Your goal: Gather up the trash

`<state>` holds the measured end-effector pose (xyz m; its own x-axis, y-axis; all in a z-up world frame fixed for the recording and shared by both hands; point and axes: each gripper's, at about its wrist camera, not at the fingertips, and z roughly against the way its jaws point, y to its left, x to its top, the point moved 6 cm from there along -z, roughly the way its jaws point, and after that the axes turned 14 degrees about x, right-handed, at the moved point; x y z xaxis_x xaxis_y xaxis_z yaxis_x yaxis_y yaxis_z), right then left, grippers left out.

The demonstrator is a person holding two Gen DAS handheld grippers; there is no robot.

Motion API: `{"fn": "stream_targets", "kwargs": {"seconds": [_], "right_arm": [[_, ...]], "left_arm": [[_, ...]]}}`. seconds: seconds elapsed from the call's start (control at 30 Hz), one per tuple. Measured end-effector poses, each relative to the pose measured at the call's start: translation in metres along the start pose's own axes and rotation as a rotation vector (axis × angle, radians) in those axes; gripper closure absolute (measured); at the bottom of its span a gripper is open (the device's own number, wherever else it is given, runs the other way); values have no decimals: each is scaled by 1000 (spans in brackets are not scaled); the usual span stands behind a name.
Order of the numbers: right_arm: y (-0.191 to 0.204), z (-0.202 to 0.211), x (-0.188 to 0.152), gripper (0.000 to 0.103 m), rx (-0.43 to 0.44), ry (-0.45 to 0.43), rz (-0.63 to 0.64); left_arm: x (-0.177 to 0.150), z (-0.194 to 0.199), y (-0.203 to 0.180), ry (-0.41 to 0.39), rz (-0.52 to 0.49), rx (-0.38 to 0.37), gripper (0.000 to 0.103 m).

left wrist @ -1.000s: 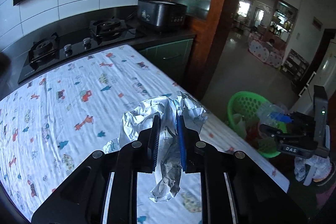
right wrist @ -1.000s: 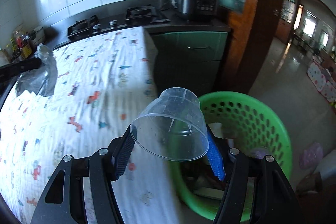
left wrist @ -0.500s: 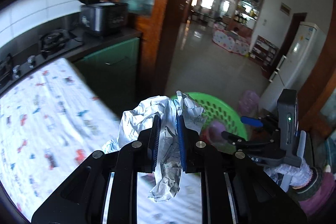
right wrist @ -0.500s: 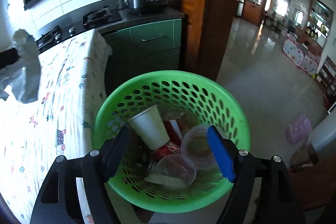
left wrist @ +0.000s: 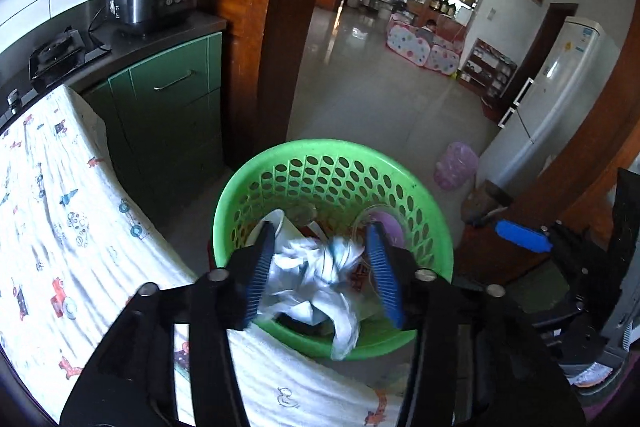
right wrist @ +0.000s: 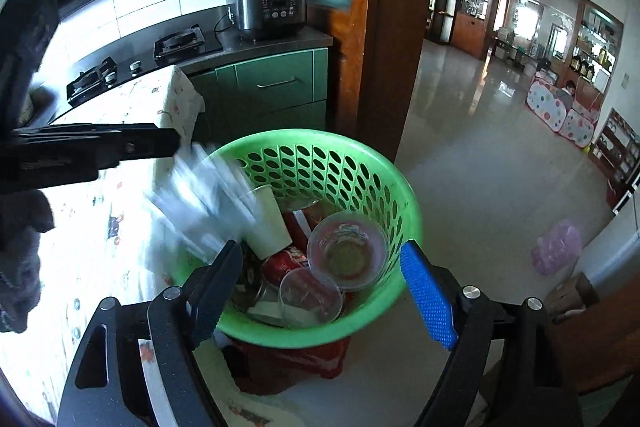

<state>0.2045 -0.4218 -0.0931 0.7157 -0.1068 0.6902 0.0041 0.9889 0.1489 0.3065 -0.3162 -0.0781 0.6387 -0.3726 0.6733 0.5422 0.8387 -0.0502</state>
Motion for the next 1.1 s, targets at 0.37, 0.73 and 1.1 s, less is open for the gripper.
{"fn": "stream_targets", "kwargs": {"seconds": [0.37,0.73,1.1], "right_arm": [[30,12,-14,20,44,6,-3],[103,27,-13,11,86,-20,99],[174,27,-18,9,166,-6,167]], "left_arm": [[-18,63,42,-97,30,117,22],[-56,145,98,-191,81,325,5],[-123,211,168,-182,247,542,5]]}}
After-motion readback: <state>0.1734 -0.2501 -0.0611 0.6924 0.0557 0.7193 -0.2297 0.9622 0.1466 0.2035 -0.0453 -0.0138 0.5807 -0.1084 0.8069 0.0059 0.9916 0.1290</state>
